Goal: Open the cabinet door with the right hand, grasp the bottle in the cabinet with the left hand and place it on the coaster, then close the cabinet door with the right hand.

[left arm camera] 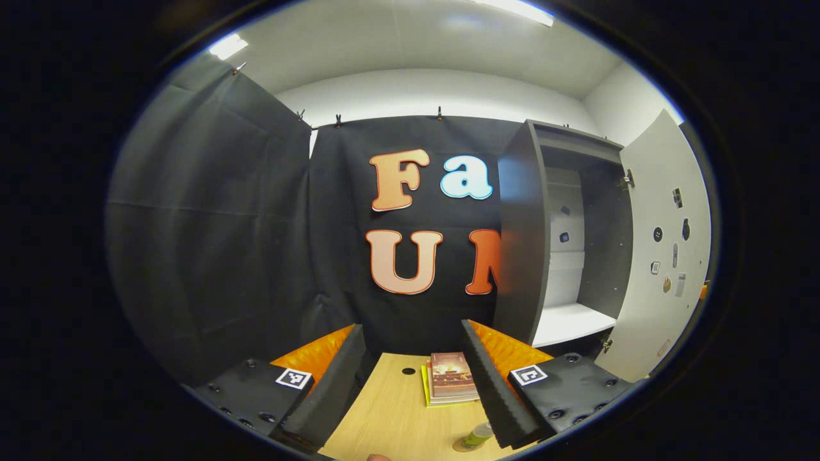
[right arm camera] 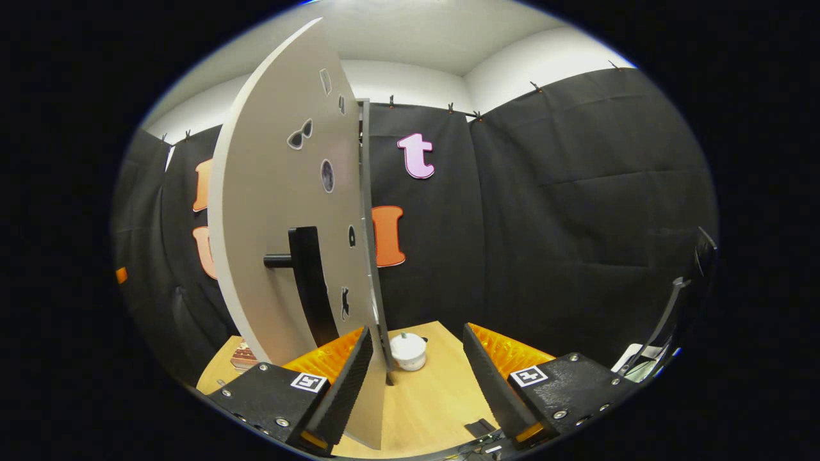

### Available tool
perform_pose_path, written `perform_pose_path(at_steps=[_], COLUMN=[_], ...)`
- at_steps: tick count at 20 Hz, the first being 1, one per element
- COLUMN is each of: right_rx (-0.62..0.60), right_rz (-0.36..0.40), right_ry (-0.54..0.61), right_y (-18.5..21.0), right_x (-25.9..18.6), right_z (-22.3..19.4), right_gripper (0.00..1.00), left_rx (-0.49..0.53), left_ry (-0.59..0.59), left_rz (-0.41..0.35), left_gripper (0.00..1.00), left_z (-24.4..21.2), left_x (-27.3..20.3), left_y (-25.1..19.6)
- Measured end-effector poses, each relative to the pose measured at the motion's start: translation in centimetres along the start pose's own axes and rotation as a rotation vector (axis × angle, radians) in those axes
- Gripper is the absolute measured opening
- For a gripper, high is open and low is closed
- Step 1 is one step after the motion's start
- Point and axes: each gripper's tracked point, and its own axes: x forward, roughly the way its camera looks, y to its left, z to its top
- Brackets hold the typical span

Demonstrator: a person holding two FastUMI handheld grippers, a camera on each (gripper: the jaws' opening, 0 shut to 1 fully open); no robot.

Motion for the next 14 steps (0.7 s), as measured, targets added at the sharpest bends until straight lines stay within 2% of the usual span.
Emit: perform_pose_path(at_steps=[5,11,14], right_rx=[0.012,0.086,0.114], right_rz=[0.041,0.113,0.180], right_ry=[-0.003,0.021,0.034], right_y=[5.6,12.4,16.6], right_x=[0.0,1.1,2.0], right_z=[-0.6,-1.7,-2.1], right_gripper=[0.89,0.89,0.89], left_rx=[-0.016,0.018,0.011], left_ry=[-0.011,-0.041,-0.035], left_rz=[-0.008,0.013,0.027], left_gripper=[0.98,0.98,0.98], left_z=[0.3,1.1,0.7], left_x=[0.5,0.9,1.1], left_y=[2.6,4.9,5.8])
